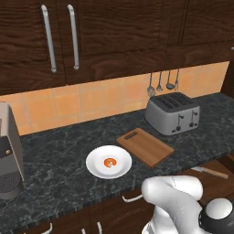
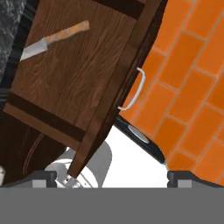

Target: Pick up the knife from the drawer and place it on the cutting board. Then place the meat from the plate to the cutting board.

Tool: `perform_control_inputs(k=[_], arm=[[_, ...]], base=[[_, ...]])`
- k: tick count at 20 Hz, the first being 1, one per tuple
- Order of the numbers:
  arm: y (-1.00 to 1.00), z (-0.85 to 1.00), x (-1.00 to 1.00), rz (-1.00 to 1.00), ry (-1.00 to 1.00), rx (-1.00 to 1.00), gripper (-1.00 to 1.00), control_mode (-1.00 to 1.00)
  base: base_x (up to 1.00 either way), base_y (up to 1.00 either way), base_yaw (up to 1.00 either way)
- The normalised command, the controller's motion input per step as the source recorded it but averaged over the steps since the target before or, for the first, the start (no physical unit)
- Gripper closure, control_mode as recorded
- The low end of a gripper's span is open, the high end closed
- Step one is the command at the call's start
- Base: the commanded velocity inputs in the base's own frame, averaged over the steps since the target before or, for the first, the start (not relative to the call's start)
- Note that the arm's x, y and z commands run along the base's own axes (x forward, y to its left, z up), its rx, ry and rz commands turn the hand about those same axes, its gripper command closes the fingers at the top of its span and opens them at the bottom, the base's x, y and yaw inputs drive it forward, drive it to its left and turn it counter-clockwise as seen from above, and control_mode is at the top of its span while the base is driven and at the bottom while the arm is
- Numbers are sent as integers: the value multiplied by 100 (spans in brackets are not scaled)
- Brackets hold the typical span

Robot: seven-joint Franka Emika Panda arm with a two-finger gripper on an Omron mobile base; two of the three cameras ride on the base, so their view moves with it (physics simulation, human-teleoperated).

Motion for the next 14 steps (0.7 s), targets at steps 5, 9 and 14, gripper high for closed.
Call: perform_control_inputs(k=[5, 9, 14], arm=[[-41, -49, 8, -9, 0, 4, -100, -100], [-1, -55, 43, -5, 11, 0, -100, -100], [-1, -63, 28, -8, 16, 0, -100, -100]], base=[[0, 0, 0], [0, 0, 0], [0, 0, 0]])
